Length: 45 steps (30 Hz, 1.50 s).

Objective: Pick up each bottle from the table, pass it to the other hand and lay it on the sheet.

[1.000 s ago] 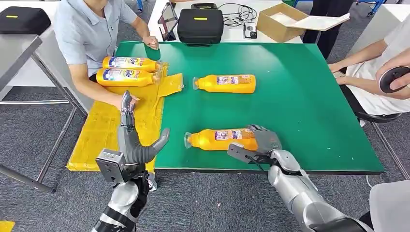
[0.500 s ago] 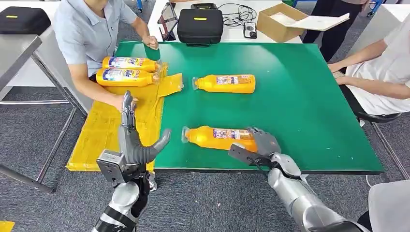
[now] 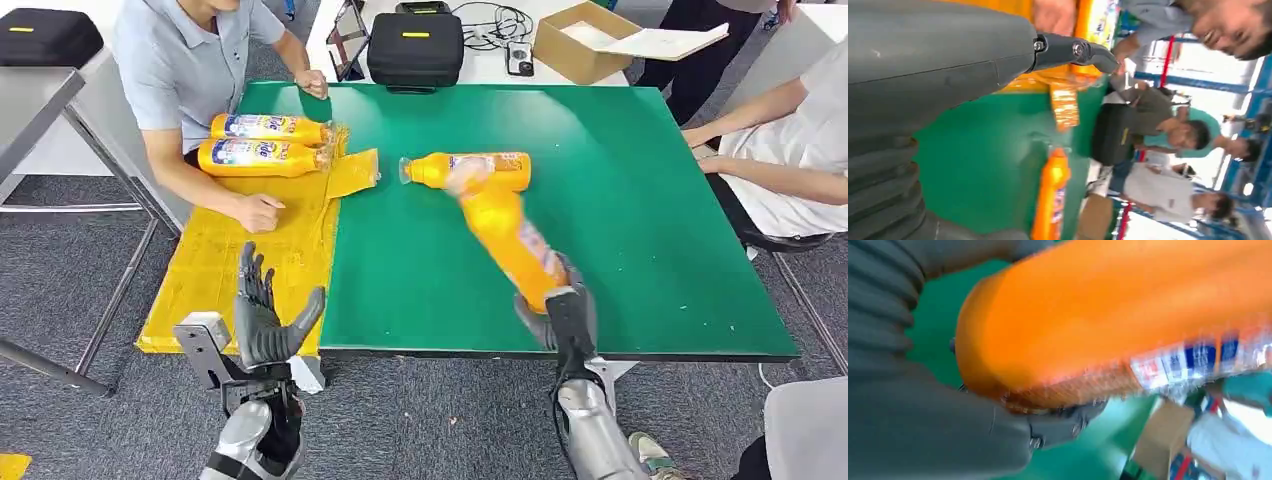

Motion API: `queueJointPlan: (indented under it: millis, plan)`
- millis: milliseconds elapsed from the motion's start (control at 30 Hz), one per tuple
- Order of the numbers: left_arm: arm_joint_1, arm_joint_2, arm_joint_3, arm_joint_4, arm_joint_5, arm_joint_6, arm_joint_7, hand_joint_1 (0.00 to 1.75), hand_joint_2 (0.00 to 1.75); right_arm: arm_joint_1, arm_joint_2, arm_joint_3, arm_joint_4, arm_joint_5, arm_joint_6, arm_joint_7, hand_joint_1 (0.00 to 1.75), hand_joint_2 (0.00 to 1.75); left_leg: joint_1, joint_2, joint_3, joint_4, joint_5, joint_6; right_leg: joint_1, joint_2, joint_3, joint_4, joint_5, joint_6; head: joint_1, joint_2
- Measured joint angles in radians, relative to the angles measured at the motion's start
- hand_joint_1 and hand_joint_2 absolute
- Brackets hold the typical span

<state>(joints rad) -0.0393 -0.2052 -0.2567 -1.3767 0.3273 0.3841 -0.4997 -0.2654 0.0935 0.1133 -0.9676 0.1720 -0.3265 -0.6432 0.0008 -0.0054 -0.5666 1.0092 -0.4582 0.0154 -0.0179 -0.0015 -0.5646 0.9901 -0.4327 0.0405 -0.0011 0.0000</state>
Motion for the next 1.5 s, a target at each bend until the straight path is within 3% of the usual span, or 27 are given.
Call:
queueJointPlan:
  millis: [267, 500, 833, 1067, 1333, 1367, 1400, 1500]
  plan:
    - [0.03, 0.029, -0.07, 0.016, -0.101, -0.151, 0.02, 0.0, 1.75, 0.077, 0.025, -0.001, -0.168, -0.02, 0.068, 0.023, 1.75, 1.75, 0.0, 0.0, -0.001, 0.0, 0.0, 0.0, 0.001, 0.0, -0.001, 0.0, 0.0, 0.0, 0.0, 0.0]
    - [0.03, 0.032, -0.143, 0.025, -0.171, -0.226, 0.014, 0.0, 1.75, 0.079, 0.045, 0.154, -0.162, 0.1, 0.17, 0.029, 1.75, 1.75, 0.001, 0.001, -0.001, 0.0, 0.0, 0.0, 0.001, 0.0, -0.001, 0.0, 0.0, 0.0, 0.0, 0.0]
    - [0.002, 0.01, -0.16, 0.033, -0.064, -0.249, 0.035, 0.0, 1.75, 0.072, 0.082, 0.324, -0.092, 0.16, 0.146, -0.003, 1.75, 1.75, 0.001, 0.0, -0.001, 0.0, 0.0, 0.0, 0.001, 0.0, -0.001, 0.0, 0.0, 0.0, 0.0, 0.0]
    - [0.004, 0.003, -0.159, -0.017, 0.111, -0.295, 0.007, 0.0, 1.75, 0.069, 0.104, 0.39, -0.029, 0.142, 0.137, -0.018, 1.75, 1.75, 0.001, 0.0, -0.001, 0.0, 0.0, -0.001, 0.001, 0.0, -0.001, 0.0, 0.0, 0.0, 0.0, 0.0]
    - [0.01, 0.003, -0.158, -0.066, 0.133, -0.307, 0.003, 0.0, 1.75, 0.065, 0.11, 0.417, 0.012, 0.136, 0.136, -0.021, 1.75, 1.75, 0.001, 0.0, -0.001, 0.0, 0.0, 0.0, 0.001, 0.0, -0.001, 0.0, 0.0, 0.0, 0.0, 0.0]
    - [0.011, 0.003, -0.158, -0.069, 0.133, -0.308, 0.003, 1.26, 1.75, 0.065, 0.11, 0.418, 0.015, 0.136, 0.136, -0.021, 1.75, 1.75, 0.001, 0.0, -0.001, 0.0, 0.0, 0.0, 0.001, 0.0, -0.001, 0.0, 0.0, 0.0, 0.0, 0.0]
    - [0.012, 0.003, -0.158, -0.071, 0.133, -0.312, 0.003, 1.75, 1.75, 0.064, 0.11, 0.419, 0.017, 0.135, 0.136, -0.021, 1.75, 1.75, 0.001, 0.0, -0.001, 0.0, 0.0, 0.0, 0.001, 0.0, -0.002, 0.0, 0.0, 0.0, 0.0, 0.0]
    - [0.016, 0.003, -0.159, -0.079, 0.149, -0.343, 0.01, 1.75, 1.75, 0.058, 0.11, 0.423, 0.03, 0.132, 0.14, -0.023, 1.75, 1.75, 0.001, 0.0, -0.001, 0.0, 0.0, 0.0, 0.001, 0.0, -0.002, 0.0, 0.0, 0.0, 0.0, 0.0]
